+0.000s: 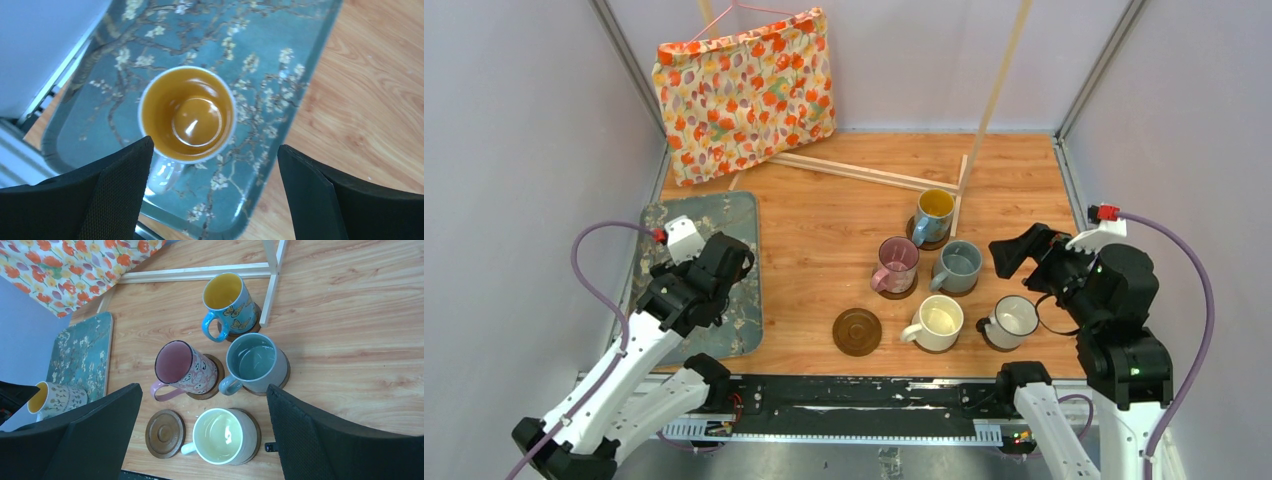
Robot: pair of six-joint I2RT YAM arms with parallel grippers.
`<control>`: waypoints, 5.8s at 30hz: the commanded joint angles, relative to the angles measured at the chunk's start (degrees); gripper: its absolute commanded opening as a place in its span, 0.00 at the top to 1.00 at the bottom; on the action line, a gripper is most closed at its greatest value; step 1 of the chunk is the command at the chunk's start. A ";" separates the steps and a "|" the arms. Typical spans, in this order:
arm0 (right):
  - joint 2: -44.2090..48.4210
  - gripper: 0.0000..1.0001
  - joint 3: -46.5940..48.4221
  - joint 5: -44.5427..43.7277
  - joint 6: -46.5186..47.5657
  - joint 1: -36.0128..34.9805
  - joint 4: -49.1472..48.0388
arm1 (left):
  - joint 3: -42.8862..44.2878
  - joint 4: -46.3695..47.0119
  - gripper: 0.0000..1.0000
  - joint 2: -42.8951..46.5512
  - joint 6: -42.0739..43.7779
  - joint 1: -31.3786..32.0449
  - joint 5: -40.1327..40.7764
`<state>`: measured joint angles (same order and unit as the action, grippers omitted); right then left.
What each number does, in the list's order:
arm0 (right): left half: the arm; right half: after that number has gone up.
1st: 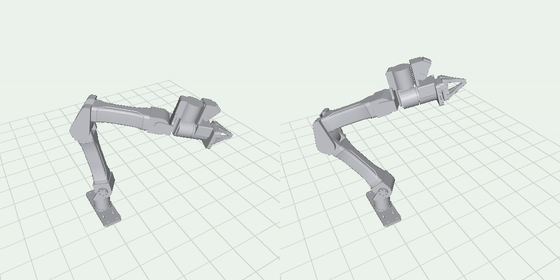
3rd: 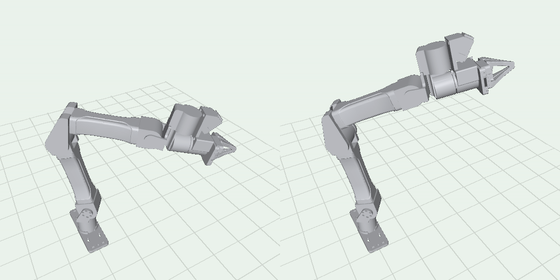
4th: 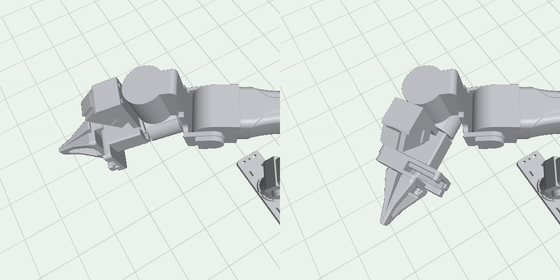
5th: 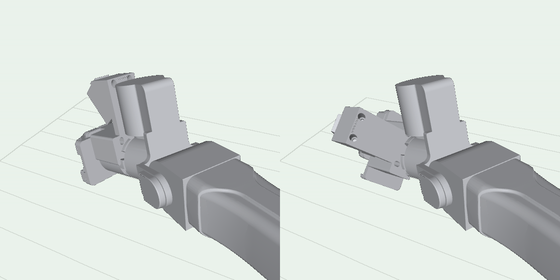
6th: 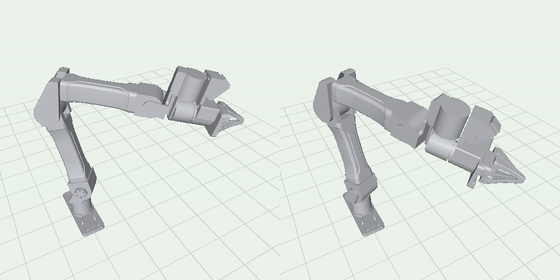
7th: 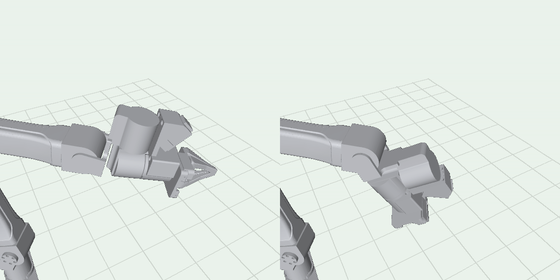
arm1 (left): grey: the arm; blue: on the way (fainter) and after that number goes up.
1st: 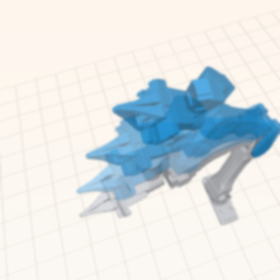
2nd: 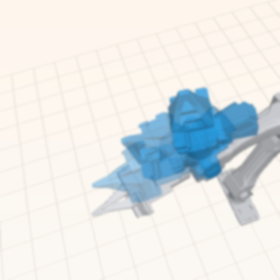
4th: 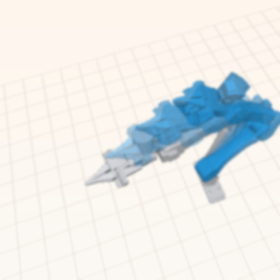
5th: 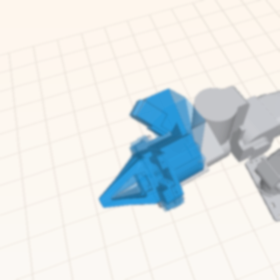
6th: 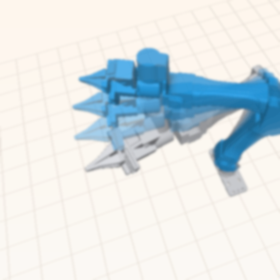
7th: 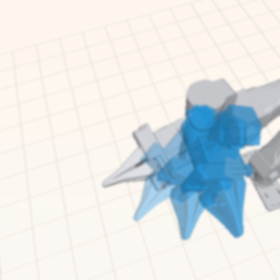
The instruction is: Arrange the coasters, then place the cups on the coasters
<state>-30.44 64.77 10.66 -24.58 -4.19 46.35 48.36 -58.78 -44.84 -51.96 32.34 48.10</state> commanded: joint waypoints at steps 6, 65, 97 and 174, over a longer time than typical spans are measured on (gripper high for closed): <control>0.00 0.00 -0.66 1.49 1.06 -0.82 1.02 | -6.83 -2.09 0.00 -0.31 -5.87 -8.79 -1.05; 0.38 0.00 -1.32 0.11 0.80 -0.82 1.03 | -10.46 17.46 1.00 -5.67 3.12 -9.18 -10.46; -0.32 0.00 -2.55 0.70 -0.42 -0.82 -0.78 | -0.48 24.27 1.00 -7.95 18.54 6.29 -13.42; -2.27 0.00 -2.81 1.00 -1.57 -0.85 -4.56 | -13.41 46.26 1.00 -14.20 32.55 40.79 -32.31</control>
<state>-32.88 63.02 11.14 -25.85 -4.19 42.00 35.09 -16.78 -60.20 -19.92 72.79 14.61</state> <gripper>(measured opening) 0.999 0.242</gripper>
